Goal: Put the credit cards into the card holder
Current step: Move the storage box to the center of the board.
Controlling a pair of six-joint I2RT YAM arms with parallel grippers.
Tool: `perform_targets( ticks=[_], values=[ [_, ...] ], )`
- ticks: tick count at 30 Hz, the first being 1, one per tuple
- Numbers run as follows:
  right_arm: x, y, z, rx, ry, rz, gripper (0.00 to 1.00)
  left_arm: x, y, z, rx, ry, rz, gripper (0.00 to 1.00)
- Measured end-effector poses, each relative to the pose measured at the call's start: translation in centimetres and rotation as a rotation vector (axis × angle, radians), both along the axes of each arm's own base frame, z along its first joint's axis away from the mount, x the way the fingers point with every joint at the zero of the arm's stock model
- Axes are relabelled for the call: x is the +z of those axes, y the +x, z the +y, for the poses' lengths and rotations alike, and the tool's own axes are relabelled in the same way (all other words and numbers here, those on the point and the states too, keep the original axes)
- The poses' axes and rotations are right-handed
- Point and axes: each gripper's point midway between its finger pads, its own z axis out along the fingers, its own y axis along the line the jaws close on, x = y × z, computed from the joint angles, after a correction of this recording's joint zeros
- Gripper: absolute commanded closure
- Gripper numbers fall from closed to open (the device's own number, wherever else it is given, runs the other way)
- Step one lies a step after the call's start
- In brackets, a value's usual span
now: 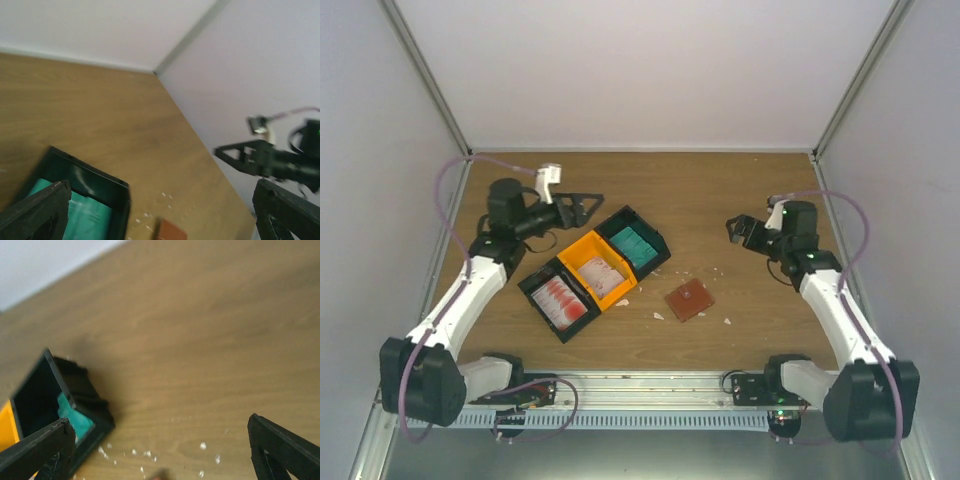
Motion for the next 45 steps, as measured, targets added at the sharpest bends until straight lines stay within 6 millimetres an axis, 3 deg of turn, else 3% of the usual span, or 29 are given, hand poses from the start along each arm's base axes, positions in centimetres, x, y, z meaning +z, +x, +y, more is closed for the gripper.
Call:
perform_targets(
  ticks=[2, 7, 12, 16, 19, 22, 30, 38, 45],
  values=[
    [-3.0, -0.3, 1.3, 0.036, -0.004, 0.074, 0.16, -0.9, -0.9, -2.8, -0.071, 0.015, 0.011, 0.01],
    [-8.4, -0.3, 3.9, 0.071, -0.039, 0.202, 0.23, -3.5, -4.3, -9.2, -0.223, 0.041, 0.059, 0.01],
    [-11.9, -0.3, 5.0, 0.072, -0.085, 0.284, 0.29, -10.5, -7.9, -13.7, -0.295, 0.112, 0.244, 0.15],
    [-14.2, -0.6, 5.8, 0.091, -0.117, 0.344, 0.38, -16.3, -11.0, -15.4, -0.316, 0.194, 0.399, 0.27],
    [-14.9, -1.2, 6.3, 0.109, -0.126, 0.369, 0.45, -18.9, -12.8, -16.2, -0.319, 0.241, 0.474, 0.35],
    [-15.2, -1.9, 6.7, 0.117, -0.129, 0.38, 0.46, -20.8, -13.9, -16.6, -0.304, 0.272, 0.532, 0.43],
    [-17.5, -7.4, 8.0, 0.14, -0.193, 0.482, 0.46, -26.3, -13.3, -14.9, -0.12, 0.439, 0.673, 0.43],
    [-17.5, -9.9, 8.7, 0.13, -0.168, 0.514, 0.46, -25.4, -9.3, -14.5, 0.003, 0.528, 0.616, 0.39],
    [-17.3, -13.0, 10.9, 0.192, -0.061, 0.561, 0.49, -26.3, -4.8, -11.2, 0.105, 0.586, 0.602, 0.37]
  ],
)
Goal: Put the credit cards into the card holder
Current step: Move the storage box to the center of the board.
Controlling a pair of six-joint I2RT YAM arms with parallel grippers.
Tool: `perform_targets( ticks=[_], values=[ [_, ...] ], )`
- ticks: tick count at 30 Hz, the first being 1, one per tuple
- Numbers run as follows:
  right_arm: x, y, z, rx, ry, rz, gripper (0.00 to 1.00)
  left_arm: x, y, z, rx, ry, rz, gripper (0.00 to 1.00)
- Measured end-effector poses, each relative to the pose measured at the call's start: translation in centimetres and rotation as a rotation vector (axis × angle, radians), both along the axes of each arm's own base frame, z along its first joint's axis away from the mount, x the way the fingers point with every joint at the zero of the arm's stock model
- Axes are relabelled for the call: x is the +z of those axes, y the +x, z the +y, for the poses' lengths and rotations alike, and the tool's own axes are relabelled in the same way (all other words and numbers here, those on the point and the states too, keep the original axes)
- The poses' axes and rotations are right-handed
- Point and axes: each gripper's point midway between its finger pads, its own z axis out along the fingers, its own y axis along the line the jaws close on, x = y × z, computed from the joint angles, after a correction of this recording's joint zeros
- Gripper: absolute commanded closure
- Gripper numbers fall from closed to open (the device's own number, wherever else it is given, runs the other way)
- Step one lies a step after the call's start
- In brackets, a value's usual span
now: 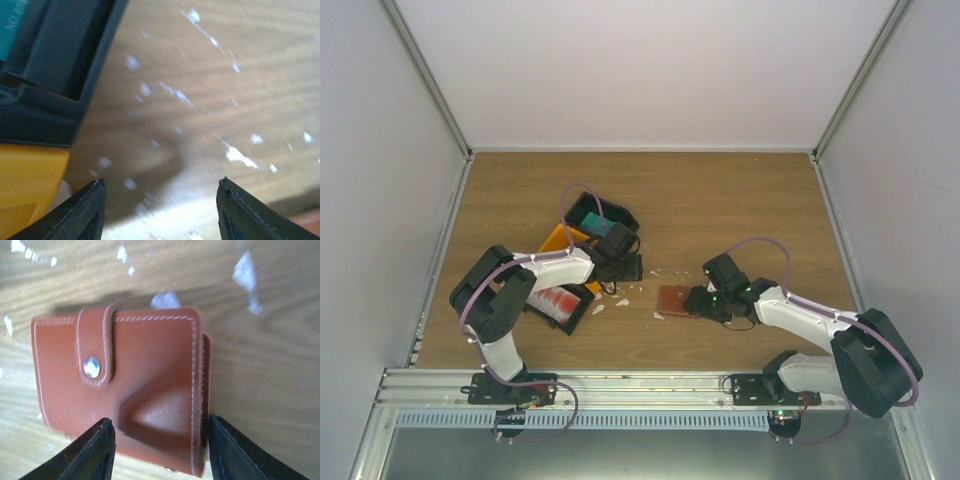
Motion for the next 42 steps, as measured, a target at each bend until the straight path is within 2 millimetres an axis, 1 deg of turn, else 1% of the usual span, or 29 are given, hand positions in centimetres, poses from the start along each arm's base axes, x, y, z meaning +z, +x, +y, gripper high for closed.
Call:
perform_targets(
  ticks=[2, 4, 5, 8, 10, 13, 16, 18, 19, 21, 24, 26, 29, 31, 33, 38, 42],
  values=[
    [0.1, -1.0, 1.0, 0.017, 0.048, 0.026, 0.5, -0.1, 1.3, 1.1, 0.024, 0.018, -0.013, 0.36],
    [0.2, -1.9, 2.1, 0.04, 0.101, 0.05, 0.5, -0.1, 2.0, 1.8, 0.031, 0.025, -0.023, 0.35],
    [0.2, -2.4, 2.9, 0.058, 0.139, 0.064, 0.5, 0.0, 2.2, 1.8, 0.023, 0.019, -0.026, 0.34],
    [0.3, -3.2, 4.1, 0.092, 0.184, 0.091, 0.48, 0.3, 1.8, 0.8, -0.022, -0.024, -0.023, 0.34],
    [0.4, -3.2, 4.2, 0.097, 0.168, 0.093, 0.46, 0.7, 1.0, 0.1, -0.054, -0.068, -0.025, 0.33],
    [1.2, -1.9, 3.6, 0.083, 0.092, 0.05, 0.41, 1.3, -1.1, -0.3, -0.091, -0.144, -0.008, 0.33],
    [2.4, 0.2, 2.6, 0.064, -0.011, -0.036, 0.35, 1.6, -2.8, -0.6, -0.11, -0.211, 0.012, 0.32],
    [2.7, 1.3, 1.9, 0.065, -0.077, -0.08, 0.34, 1.7, -3.7, -0.9, -0.117, -0.252, 0.028, 0.31],
    [2.5, 1.7, 1.8, 0.073, -0.101, -0.09, 0.34, 1.7, -4.0, -1.1, -0.119, -0.266, 0.037, 0.31],
    [1.7, 2.3, 1.5, 0.096, -0.152, -0.093, 0.34, 1.6, -4.6, -1.5, -0.119, -0.297, 0.056, 0.3],
    [-0.3, 2.4, 1.3, 0.138, -0.212, -0.065, 0.37, 1.4, -5.3, -1.9, -0.109, -0.325, 0.08, 0.3],
    [-0.2, 3.0, 1.8, 0.16, -0.208, -0.084, 0.4, 1.2, -5.7, -1.9, -0.099, -0.341, 0.096, 0.3],
    [-0.3, 3.1, 2.2, 0.173, -0.191, -0.093, 0.45, 0.6, -6.3, -1.8, -0.077, -0.353, 0.126, 0.31],
    [-0.3, 2.8, 2.3, 0.172, -0.17, -0.096, 0.48, 0.7, -6.6, -1.9, -0.065, -0.376, 0.136, 0.33],
    [-0.3, 2.0, 2.3, 0.165, -0.141, -0.089, 0.5, 0.6, -7.3, -1.9, -0.053, -0.397, 0.153, 0.34],
    [-0.1, -0.1, 3.0, 0.169, -0.067, -0.048, 0.51, 0.5, -8.3, -2.2, -0.033, -0.439, 0.181, 0.37],
    [0.0, -1.3, 4.1, 0.186, -0.011, -0.013, 0.51, 0.5, -8.4, -2.3, -0.013, -0.469, 0.19, 0.38]
  ],
)
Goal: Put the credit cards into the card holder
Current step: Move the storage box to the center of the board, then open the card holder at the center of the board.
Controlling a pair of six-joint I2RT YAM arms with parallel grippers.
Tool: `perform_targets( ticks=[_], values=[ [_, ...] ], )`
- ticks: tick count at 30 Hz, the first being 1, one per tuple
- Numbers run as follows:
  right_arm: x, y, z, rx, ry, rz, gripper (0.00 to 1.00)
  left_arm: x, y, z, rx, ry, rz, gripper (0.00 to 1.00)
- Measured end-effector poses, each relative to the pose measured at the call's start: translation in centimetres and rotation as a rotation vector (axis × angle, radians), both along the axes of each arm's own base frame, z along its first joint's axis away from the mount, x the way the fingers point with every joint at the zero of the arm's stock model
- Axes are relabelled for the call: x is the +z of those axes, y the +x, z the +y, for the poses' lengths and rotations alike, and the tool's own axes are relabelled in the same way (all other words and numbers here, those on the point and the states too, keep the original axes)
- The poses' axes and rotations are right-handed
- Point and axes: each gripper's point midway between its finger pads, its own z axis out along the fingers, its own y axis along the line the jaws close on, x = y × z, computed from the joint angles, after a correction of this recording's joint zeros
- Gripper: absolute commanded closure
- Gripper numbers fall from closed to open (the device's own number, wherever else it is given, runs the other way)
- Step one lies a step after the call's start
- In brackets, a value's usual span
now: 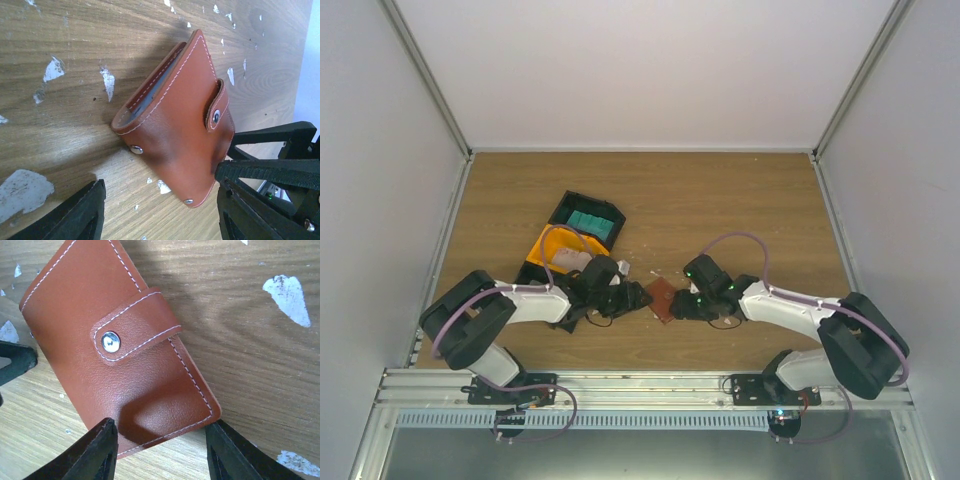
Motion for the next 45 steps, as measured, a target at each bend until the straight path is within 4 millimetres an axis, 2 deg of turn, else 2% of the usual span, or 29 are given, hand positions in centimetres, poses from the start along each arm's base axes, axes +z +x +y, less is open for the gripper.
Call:
perform_targets(
  ticks=[4, 9, 14, 18, 21, 32, 34, 40, 45],
  values=[
    [0.0, 0.1, 0.2, -0.002, 0.007, -0.002, 0.49, -0.1, 0.0, -0.3, 0.007, -0.024, 0.013, 0.39],
    [0.3, 1.3, -1.3, -0.02, -0.102, -0.055, 0.48, -0.1, 0.1, -0.5, 0.02, -0.05, 0.017, 0.39],
    [1.3, 2.7, -0.8, 0.031, -0.128, -0.115, 0.57, -0.1, 0.2, -0.7, 0.022, -0.063, 0.02, 0.4],
    [0.0, 2.5, -0.4, 0.077, -0.139, -0.088, 0.72, -0.1, 0.2, -0.9, 0.025, -0.073, 0.024, 0.4],
    [-0.4, 2.4, 0.1, 0.091, -0.117, -0.081, 0.77, -0.1, 0.3, -1.0, 0.025, -0.078, 0.024, 0.41],
    [-0.6, 2.2, 1.8, 0.096, -0.003, -0.08, 0.8, -0.3, 1.0, -1.8, 0.018, -0.121, -0.013, 0.48],
    [-0.6, 2.2, 2.1, 0.101, 0.017, -0.079, 0.8, -0.4, 1.0, -1.8, 0.017, -0.132, -0.022, 0.52],
    [-0.6, 2.2, 2.8, 0.109, 0.053, -0.081, 0.79, -1.1, 0.8, -1.7, 0.006, -0.136, -0.033, 0.79],
    [-0.5, 2.3, 2.8, 0.103, 0.05, -0.086, 0.68, -1.1, 0.5, -1.6, -0.012, -0.137, -0.05, 0.93]
  ],
)
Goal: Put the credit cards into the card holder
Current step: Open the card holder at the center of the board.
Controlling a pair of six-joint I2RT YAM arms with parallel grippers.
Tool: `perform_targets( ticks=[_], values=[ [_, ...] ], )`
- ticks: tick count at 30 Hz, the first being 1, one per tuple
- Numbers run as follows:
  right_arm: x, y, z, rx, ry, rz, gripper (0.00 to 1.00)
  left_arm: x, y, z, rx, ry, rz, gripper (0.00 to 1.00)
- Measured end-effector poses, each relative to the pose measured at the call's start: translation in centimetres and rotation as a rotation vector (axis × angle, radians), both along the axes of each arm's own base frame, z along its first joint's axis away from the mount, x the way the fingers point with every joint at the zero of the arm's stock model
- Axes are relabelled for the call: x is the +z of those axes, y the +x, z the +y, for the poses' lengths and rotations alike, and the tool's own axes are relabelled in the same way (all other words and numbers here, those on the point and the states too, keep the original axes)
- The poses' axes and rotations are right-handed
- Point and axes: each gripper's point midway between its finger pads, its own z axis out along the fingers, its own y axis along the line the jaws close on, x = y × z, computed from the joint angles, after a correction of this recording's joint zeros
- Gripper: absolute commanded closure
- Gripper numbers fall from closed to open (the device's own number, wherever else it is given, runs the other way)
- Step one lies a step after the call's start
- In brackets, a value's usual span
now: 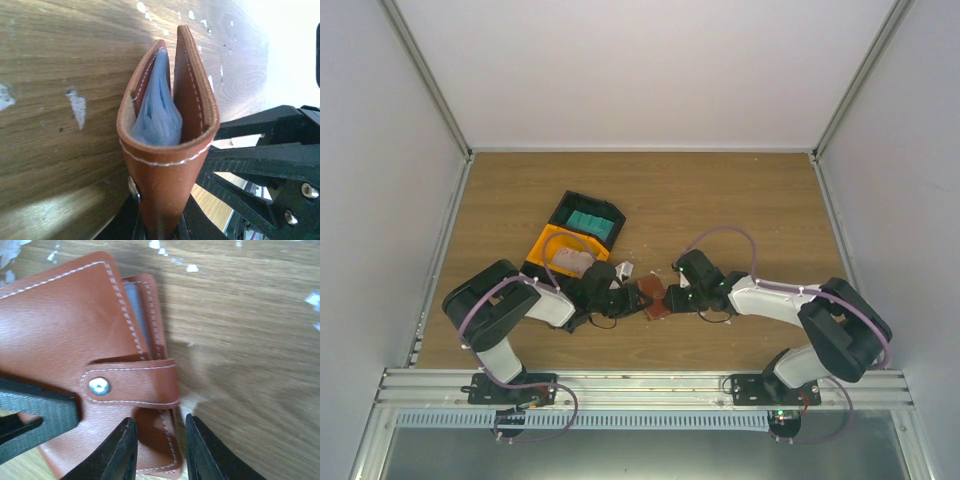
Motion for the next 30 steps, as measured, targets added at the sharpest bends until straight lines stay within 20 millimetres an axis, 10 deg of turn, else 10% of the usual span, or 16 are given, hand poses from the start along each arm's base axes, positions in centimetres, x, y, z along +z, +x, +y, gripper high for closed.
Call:
perform_targets(
  ticks=[8, 16, 30],
  values=[
    [1.1, 0.3, -1.6, -0.048, -0.077, -0.028, 0.44, 1.3, -0.3, 0.0, -0.032, -0.004, -0.047, 1.0],
    [4.3, 1.6, 0.7, -0.029, 0.031, -0.075, 0.38, 3.0, -0.3, -0.2, -0.072, -0.002, -0.111, 1.0],
    [3.1, 1.2, -1.3, -0.121, -0.06, -0.069, 0.57, 4.0, -0.7, 0.0, -0.111, 0.018, -0.161, 1.0]
  ],
)
